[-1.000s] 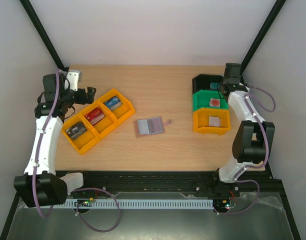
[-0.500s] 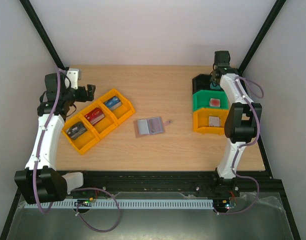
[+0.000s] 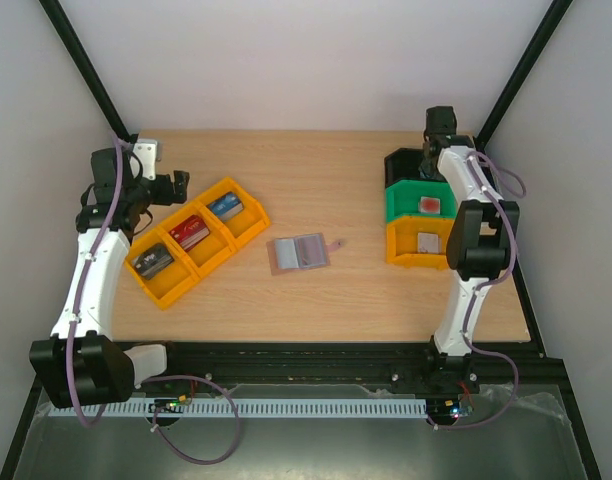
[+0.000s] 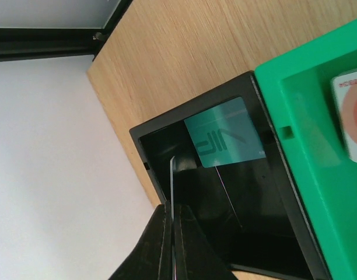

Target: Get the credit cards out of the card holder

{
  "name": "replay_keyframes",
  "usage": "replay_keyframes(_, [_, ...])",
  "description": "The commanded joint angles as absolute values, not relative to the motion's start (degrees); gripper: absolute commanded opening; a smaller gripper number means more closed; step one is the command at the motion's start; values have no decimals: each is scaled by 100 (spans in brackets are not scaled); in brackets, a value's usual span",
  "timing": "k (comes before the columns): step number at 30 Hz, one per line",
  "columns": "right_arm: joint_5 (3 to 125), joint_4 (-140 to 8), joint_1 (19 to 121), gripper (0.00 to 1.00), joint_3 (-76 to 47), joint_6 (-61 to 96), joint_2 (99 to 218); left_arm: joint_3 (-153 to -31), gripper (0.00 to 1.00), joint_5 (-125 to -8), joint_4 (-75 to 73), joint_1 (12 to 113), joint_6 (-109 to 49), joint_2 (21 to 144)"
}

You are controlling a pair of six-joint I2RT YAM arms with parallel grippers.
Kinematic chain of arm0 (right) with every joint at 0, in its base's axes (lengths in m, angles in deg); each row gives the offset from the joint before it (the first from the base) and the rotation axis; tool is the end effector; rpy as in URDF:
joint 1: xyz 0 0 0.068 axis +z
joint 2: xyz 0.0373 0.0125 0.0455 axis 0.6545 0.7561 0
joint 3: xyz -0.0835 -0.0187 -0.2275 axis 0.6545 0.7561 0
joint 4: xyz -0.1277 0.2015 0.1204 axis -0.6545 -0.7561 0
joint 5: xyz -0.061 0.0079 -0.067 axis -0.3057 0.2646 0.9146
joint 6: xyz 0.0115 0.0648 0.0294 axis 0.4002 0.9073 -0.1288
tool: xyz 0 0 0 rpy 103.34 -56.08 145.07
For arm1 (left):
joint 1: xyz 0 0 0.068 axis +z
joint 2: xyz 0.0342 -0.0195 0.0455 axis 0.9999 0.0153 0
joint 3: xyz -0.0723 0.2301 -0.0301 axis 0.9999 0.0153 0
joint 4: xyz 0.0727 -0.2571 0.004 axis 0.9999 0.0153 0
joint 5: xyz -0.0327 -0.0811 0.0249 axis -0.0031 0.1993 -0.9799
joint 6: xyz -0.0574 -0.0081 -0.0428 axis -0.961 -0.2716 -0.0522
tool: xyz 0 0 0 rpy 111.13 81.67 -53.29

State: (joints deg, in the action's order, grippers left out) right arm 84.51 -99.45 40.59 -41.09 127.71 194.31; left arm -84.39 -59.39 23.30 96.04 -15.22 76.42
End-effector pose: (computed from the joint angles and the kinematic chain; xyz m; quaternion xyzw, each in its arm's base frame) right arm 0.4706 -0.0159 0.2174 0.8160 0.4480 0.2421 0.2735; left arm 0.3086 0.0214 0.3115 0.0462 0.8458 -0.0659 0.5274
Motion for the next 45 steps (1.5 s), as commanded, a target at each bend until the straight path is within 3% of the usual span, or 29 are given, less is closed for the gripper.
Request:
replay_keyframes(1, [8711, -10288, 4009, 2, -4673, 12807, 19913, -8333, 99, -6025, 2267, 9580, -1458, 7668])
replay_keyframes(17, [8907, -10383, 3974, 2, -5241, 12934, 20482, -8311, 99, -6263, 2265, 9580, -1304, 7694])
replay_keyframes(24, [9299, -10812, 3991, 2, -6084, 12446, 20876, -8284, 99, -6307, 2246, 9580, -1291, 7676])
replay_keyframes(45, [9482, -11191, 4013, 2, -6268, 12225, 21238, -8238, 99, -6471, 2246, 9581, -1167, 7671])
